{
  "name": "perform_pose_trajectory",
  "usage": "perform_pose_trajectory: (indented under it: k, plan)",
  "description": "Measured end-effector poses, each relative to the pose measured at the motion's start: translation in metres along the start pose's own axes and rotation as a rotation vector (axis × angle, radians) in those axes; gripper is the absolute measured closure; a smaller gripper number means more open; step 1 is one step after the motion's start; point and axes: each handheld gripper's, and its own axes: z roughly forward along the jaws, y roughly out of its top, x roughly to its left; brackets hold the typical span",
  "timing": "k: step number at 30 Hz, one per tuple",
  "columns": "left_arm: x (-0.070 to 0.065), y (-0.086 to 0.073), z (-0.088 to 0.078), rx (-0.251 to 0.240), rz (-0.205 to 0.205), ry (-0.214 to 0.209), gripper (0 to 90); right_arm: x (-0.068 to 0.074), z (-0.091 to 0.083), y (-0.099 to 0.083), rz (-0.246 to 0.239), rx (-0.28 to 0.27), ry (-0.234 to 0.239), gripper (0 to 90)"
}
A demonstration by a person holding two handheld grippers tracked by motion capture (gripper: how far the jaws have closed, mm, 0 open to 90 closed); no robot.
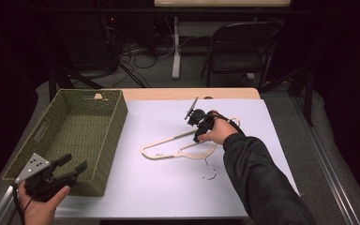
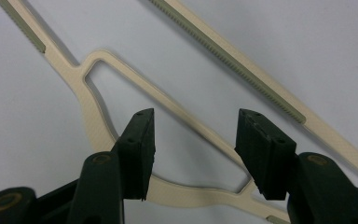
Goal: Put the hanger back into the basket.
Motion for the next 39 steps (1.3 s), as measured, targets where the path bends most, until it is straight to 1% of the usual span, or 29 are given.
perform_pose_trajectory:
  k: [1,2,3,4,6,7,8,11,12,13,15,16,17,20,25,26,28,29,30,31,34,37,38,39]
  plan:
    - [0.0,0.0,0.0,0.0,0.0,0.0,32.4,0.0,0.002,0.0,-0.001,-0.009,0.007,47.1]
    - [0.0,0.0,0.0,0.0,0.0,0.0,32.4,0.0,0.002,0.001,-0.012,0.005,0.001,47.1]
    - [0.0,0.0,0.0,0.003,0.001,0.0,32.5,0.0,0.004,0.001,-0.007,-0.007,0.009,47.0]
    - [0.0,0.0,0.0,0.0,0.001,0.0,32.4,0.0,0.005,0.002,-0.01,0.006,0.005,46.8]
    - [0.0,0.0,0.0,0.0,0.0,0.002,32.4,0.0,0.007,0.002,-0.016,0.012,0.009,46.5]
    - [0.0,0.0,0.0,0.004,0.001,0.001,32.4,0.0,0.009,0.002,-0.031,0.02,0.007,46.2]
    - [0.0,0.0,0.0,0.001,0.0,0.002,32.4,0.0,0.011,0.002,-0.022,0.017,0.016,46.1]
    - [0.001,0.0,0.0,0.001,-0.001,0.004,32.4,0.0,0.016,0.003,-0.032,0.032,0.019,45.4]
    - [0.001,0.0,0.0,0.002,-0.001,0.004,32.4,-0.001,0.018,0.003,-0.026,0.028,0.028,45.0]
    - [0.001,0.0,0.0,0.002,0.0,0.004,32.4,-0.001,0.02,0.004,-0.025,0.042,0.024,44.4]
    - [0.001,0.0,0.0,0.002,0.0,0.005,32.5,-0.001,0.023,0.004,-0.022,0.038,0.027,44.1]
    - [0.001,-0.001,0.0,0.002,-0.001,0.006,32.5,-0.002,0.023,0.004,-0.032,0.058,0.029,44.1]
    - [0.001,-0.001,0.0,0.002,-0.001,0.007,32.4,-0.002,0.026,0.004,-0.023,0.045,0.038,44.0]
    - [0.002,-0.001,0.001,0.002,-0.003,0.006,32.4,-0.002,0.029,0.004,-0.028,0.056,0.042,43.9]
    - [0.001,-0.001,0.001,0.008,0.002,0.006,32.5,-0.001,0.035,0.003,-0.015,0.048,0.066,43.9]
    - [0.001,-0.001,0.002,0.008,0.001,0.004,32.4,-0.001,0.035,0.003,-0.02,0.053,0.059,43.9]
    - [0.001,-0.001,0.002,0.006,0.001,0.004,32.5,-0.002,0.036,0.003,-0.015,0.052,0.068,43.9]
    - [0.001,-0.001,0.002,0.006,0.0,0.003,32.5,-0.002,0.036,0.003,-0.026,0.062,0.06,43.8]
    - [0.001,-0.001,0.002,0.008,0.0,0.002,32.4,-0.002,0.037,0.003,-0.017,0.062,0.065,43.8]
    - [0.001,-0.001,0.002,0.008,0.0,0.002,32.4,-0.002,0.037,0.003,-0.025,0.063,0.063,43.9]
    - [0.0,-0.001,0.002,0.008,0.001,0.002,32.4,-0.003,0.038,0.003,-0.032,0.085,0.065,43.9]
    - [0.001,-0.001,0.002,0.011,0.001,0.002,32.4,-0.004,0.039,0.002,-0.035,0.076,0.065,43.9]
    - [0.001,-0.001,0.002,0.011,0.001,0.002,32.5,-0.003,0.04,0.002,-0.025,0.064,0.07,43.8]
    - [0.001,-0.001,0.003,0.011,0.001,0.001,32.4,-0.004,0.041,0.002,-0.025,0.066,0.072,43.8]
